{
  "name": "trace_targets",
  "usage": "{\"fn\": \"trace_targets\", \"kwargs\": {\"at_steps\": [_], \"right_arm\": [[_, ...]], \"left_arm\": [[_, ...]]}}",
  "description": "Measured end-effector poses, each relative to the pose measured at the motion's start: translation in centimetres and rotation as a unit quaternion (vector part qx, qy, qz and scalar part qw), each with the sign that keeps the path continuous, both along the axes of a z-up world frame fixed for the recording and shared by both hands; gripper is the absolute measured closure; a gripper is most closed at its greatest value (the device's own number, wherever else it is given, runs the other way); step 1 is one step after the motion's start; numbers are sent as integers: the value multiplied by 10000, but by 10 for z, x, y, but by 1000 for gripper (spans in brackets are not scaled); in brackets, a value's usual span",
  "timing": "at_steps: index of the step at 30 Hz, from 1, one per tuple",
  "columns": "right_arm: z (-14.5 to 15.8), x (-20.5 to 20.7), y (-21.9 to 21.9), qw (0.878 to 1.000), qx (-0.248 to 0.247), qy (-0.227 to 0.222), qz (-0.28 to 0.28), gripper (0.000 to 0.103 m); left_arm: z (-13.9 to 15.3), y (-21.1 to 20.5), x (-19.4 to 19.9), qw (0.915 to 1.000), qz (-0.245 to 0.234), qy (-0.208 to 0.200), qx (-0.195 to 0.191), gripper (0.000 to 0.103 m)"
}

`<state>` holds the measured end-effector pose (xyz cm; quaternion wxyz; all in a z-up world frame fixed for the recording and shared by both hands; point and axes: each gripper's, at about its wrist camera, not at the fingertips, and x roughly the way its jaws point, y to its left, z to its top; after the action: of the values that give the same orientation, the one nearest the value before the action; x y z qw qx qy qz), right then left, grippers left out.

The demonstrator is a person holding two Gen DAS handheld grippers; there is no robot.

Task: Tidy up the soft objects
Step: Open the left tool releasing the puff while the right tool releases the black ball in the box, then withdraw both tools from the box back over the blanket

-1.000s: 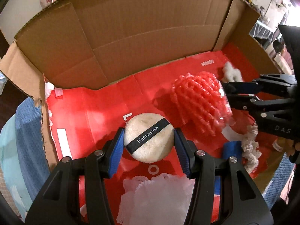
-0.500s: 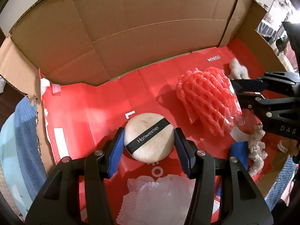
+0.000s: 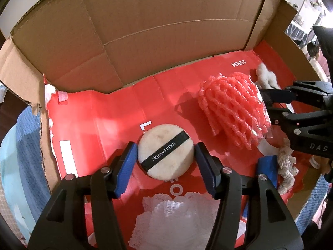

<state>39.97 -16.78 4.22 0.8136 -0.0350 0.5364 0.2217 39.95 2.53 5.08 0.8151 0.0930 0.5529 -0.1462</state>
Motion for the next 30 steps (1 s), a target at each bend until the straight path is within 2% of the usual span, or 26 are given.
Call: {"fn": "trace_targets", "kwargs": {"at_steps": [9, 17, 20, 22, 28, 30], "right_arm": [[2, 1, -4, 10000, 25, -4, 8, 55], [12, -4, -7, 9999, 105, -57, 1, 50], [17, -7, -11, 9998, 172, -101, -22, 46], [23, -11, -16, 9996, 269, -120, -43, 46], [45, -29, -22, 9987, 334, -364, -114, 40], [56, -39, -24, 9981, 352, -486, -118, 38]], "left_arm": [[8, 13, 2, 10000, 34, -57, -8, 44], [31, 9, -13, 9998, 59, -197, -53, 40], [43, 9, -26, 9993, 78, -339, -131, 40], [51, 12, -31, 9988, 106, -430, -209, 36], [84, 17, -63, 9950, 183, -929, -326, 33], [97, 20, -81, 9921, 240, -1135, -483, 29]]}}
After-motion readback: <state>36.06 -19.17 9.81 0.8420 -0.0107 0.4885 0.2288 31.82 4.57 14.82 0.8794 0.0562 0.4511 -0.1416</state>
